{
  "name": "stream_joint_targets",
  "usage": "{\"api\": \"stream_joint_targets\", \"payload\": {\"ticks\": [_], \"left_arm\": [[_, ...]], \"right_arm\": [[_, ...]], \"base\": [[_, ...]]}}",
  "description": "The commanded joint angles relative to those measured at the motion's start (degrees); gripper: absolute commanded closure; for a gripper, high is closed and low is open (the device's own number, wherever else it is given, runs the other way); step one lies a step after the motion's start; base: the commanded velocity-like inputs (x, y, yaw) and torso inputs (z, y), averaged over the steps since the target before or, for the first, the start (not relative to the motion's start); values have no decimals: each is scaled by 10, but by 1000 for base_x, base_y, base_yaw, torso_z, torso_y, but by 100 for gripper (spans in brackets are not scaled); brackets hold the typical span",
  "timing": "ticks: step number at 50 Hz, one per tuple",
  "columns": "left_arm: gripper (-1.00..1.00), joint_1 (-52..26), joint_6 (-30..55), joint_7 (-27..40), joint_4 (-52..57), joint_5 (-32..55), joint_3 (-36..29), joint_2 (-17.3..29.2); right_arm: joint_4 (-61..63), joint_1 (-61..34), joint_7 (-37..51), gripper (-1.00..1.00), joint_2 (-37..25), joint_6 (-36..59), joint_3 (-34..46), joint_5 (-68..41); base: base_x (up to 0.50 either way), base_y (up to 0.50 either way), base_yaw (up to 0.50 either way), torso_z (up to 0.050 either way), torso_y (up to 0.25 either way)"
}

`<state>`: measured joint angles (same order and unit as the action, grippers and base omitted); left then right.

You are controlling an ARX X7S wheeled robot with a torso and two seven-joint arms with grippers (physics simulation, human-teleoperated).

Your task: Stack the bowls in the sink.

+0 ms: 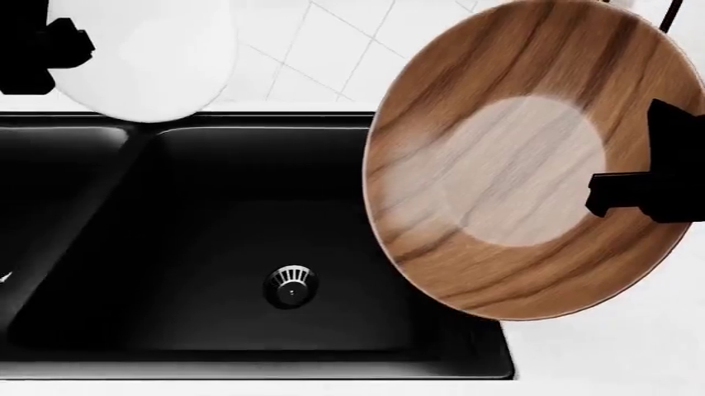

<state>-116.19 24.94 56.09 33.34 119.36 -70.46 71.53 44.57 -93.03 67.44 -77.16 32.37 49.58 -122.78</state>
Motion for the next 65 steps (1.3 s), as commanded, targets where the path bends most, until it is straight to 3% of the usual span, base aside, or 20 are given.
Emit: {"api": "stream_joint_targets", "payload": {"ticks": [1, 11, 41, 65], "left_arm": [[100, -2, -1, 1, -3, -4, 8, 4], [100, -2, 2, 6, 1, 2, 13, 3], [100, 0, 8, 12, 9, 11, 27, 10], [100, 10, 14, 6, 26, 18, 36, 28]], "right_arm": [[-1, -5, -4, 100, -1, -5, -9, 8], [-1, 5, -9, 100, -1, -14, -9, 16], [-5, 6, 2, 100, 4, -26, -17, 12], [-32, -47, 62, 100, 75, 37, -6, -20]], "base": [[0, 500, 0, 0, 0], [0, 463, 0, 0, 1], [161, 1, 0, 0, 1], [0, 91, 0, 0, 1]]}}
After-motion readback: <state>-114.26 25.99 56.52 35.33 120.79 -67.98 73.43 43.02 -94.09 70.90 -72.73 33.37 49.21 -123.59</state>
